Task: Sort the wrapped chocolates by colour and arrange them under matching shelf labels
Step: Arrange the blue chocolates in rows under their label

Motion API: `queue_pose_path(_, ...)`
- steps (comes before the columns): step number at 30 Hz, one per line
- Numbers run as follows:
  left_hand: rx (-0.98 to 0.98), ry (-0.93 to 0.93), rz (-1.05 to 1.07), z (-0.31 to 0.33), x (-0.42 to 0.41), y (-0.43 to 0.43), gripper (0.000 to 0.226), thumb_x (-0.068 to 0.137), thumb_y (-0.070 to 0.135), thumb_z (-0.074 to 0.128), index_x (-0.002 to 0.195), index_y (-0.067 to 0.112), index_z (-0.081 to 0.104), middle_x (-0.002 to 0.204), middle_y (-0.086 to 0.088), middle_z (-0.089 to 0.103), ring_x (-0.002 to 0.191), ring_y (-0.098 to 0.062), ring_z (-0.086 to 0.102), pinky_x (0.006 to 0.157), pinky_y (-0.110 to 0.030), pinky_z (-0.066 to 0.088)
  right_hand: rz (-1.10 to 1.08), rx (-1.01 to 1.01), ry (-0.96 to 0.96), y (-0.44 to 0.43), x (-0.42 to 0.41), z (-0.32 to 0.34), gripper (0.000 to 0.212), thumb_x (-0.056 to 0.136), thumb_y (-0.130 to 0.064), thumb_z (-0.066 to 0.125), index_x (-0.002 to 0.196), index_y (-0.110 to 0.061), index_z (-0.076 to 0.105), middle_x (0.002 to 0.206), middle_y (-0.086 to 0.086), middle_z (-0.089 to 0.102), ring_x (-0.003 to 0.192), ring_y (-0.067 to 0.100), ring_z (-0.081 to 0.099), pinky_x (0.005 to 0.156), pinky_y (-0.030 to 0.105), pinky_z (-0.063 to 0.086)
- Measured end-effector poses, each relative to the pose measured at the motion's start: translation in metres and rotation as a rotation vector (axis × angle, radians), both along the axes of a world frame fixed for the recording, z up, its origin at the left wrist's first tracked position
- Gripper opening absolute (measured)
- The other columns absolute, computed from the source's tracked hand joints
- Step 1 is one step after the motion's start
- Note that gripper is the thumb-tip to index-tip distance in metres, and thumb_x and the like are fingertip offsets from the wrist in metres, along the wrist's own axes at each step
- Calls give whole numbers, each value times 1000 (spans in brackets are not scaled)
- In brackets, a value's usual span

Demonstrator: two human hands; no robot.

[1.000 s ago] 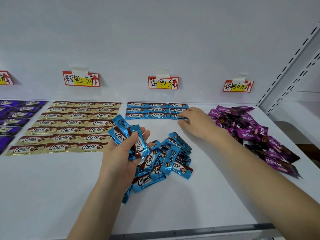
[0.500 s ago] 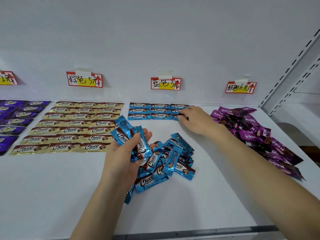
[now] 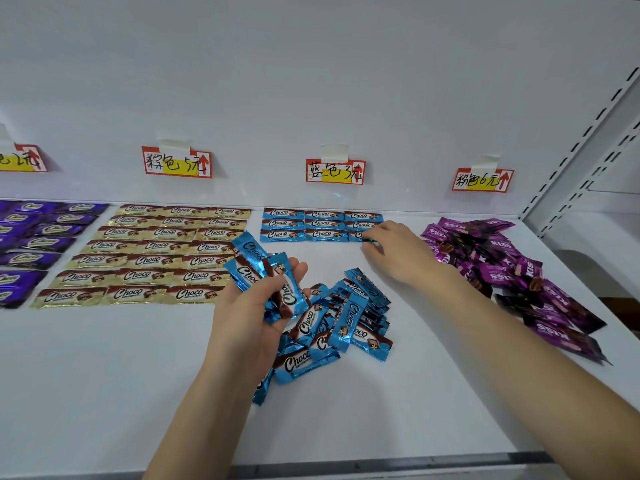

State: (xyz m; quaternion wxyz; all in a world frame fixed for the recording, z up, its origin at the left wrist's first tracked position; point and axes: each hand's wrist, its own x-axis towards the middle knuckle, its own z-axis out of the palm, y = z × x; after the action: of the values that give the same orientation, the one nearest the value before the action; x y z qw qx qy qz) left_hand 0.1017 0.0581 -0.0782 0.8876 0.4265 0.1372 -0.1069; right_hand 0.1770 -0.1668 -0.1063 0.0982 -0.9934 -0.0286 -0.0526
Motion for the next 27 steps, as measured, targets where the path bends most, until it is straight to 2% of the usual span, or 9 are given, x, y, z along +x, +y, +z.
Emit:
queue_pose_path(4,58,-31,-26,1,-5,1,28,89,-1,52,112,15,53,92,-6,74,87,-19,71,81,-42,53,-9,25,-5,2,-3,4,34,97,-28,37,124,-15,54,123,10,51,109,22,46,87,35,46)
queue_pose_path(6,76,-52,-39,0,-9,2,24,86,2,56,107,14,56,90,-5,75,85,-19,72,80,-43,53,-8,123,-67,9,-11,13,34,97,-26,40,126,-14,53,125,10,52,109,18,46,86,29,42)
queue_pose_path(9,85,-51,-28,2,-16,4,39,73,11,68,110,9,59,95,-7,74,87,-25,71,82,-49,54,-12,489,-170,30,-39,33,25,94,-23,50,115,-18,61,112,-2,61,91,-3,51,76,12,39)
queue_pose_path(11,97,-64,-29,4,-23,5,50,64,16,71,112,8,60,96,-8,73,85,-28,71,76,-48,57,45,705,-192,49,-67,45,14,89,-23,58,99,-31,64,97,-17,63,82,-12,55,71,4,42)
queue_pose_path(14,84,-144,-75,7,-37,6,46,67,16,69,111,8,62,99,-14,72,86,-34,70,64,-44,58,112,897,-164,77,-109,55,15,81,-28,65,87,-42,62,84,-21,65,81,-6,59,72,9,47)
queue_pose_path(17,76,-197,-80,8,-51,6,45,70,16,67,114,7,62,103,-16,71,91,-34,69,70,-44,59,115,1015,-120,97,-133,53,16,77,-24,70,88,-35,65,74,-16,65,73,-1,60,69,18,51)
queue_pose_path(20,107,-197,-58,9,-60,8,42,71,22,66,112,10,63,100,-11,72,90,-29,70,72,-41,59,84,1056,-90,108,-144,48,18,79,-16,70,94,-25,66,78,-4,67,74,11,63,70,30,55)
queue_pose_path(24,85,-141,-30,7,-64,15,14,89,21,57,99,16,65,87,-4,75,77,-19,72,56,-30,58,64,1096,-118,111,-150,48,21,80,-9,68,86,-28,63,80,1,68,70,7,63,67,27,54)
queue_pose_path(27,100,-165,-27,6,-66,19,13,92,20,54,95,17,65,84,-3,75,74,-17,72,53,-26,56,38,1167,-113,112,-152,49,17,80,-8,67,81,-24,61,73,-5,68,67,2,63,61,19,52)
